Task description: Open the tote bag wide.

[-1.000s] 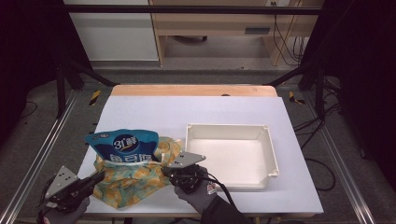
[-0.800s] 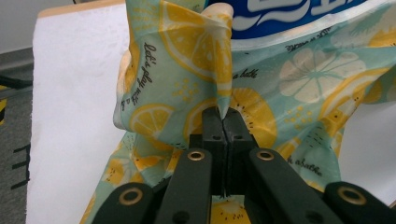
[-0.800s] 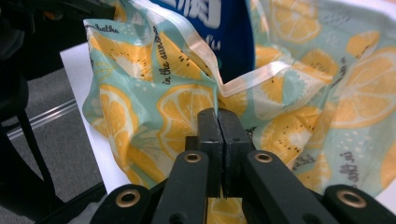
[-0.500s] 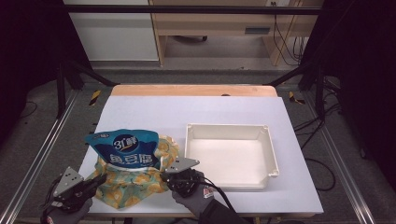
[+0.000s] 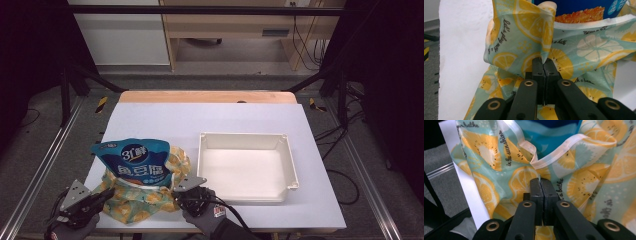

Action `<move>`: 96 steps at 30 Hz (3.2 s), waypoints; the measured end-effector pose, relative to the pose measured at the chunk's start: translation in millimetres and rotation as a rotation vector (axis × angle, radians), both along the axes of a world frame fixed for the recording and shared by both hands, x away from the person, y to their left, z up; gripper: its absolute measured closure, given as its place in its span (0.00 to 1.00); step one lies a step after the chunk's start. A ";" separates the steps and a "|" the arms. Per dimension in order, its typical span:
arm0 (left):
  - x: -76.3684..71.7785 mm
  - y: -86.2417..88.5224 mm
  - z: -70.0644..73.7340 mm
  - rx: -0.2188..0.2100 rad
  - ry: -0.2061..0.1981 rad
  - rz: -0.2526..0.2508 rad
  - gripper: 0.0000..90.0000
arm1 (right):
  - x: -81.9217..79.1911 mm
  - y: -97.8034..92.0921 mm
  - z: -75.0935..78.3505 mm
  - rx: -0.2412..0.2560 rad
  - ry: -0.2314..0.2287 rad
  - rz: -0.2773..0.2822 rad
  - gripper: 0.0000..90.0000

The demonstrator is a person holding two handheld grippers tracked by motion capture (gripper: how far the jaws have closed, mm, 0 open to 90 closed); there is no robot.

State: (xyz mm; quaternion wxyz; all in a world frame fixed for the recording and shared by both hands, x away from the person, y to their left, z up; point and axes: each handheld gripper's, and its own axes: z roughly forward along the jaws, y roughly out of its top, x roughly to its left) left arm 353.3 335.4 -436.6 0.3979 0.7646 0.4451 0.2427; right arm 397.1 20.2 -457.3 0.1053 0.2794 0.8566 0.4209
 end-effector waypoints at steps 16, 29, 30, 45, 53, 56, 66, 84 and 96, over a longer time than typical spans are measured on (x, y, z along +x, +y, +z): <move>2.3 -0.5 -4.3 0.028 0.041 -0.007 0.99 | -6.3 -3.5 36.3 0.105 -0.046 0.024 0.90; 3.5 -0.8 -7.9 0.041 0.075 -0.014 0.99 | -3.3 1.9 71.1 0.267 -0.103 -0.006 0.98; 3.5 -0.8 -8.1 0.040 0.077 -0.014 0.99 | -3.4 1.3 72.4 0.272 -0.109 -0.009 0.97; 4.0 -0.2 -9.7 0.041 0.093 -0.013 0.99 | -4.6 22.1 44.5 0.226 -0.101 -0.055 1.00; 5.0 -0.7 -10.6 0.042 0.099 -0.016 0.99 | -1.2 18.6 8.9 0.148 -0.048 -0.111 1.00; 5.1 0.4 -9.9 0.032 0.093 -0.012 0.94 | 1.8 17.2 -1.8 0.132 -0.020 -0.127 1.00; -0.2 6.7 5.6 -0.065 -0.004 0.015 0.77 | 1.7 18.7 -22.7 0.082 0.008 -0.139 1.00; 18.6 -11.3 11.2 -0.015 -0.041 -0.025 0.94 | 0.4 20.5 -27.3 0.098 0.014 -0.110 1.00; 23.7 -11.4 -13.3 0.070 0.080 -0.014 0.95 | -2.4 12.5 -28.6 0.102 -0.007 -0.143 0.96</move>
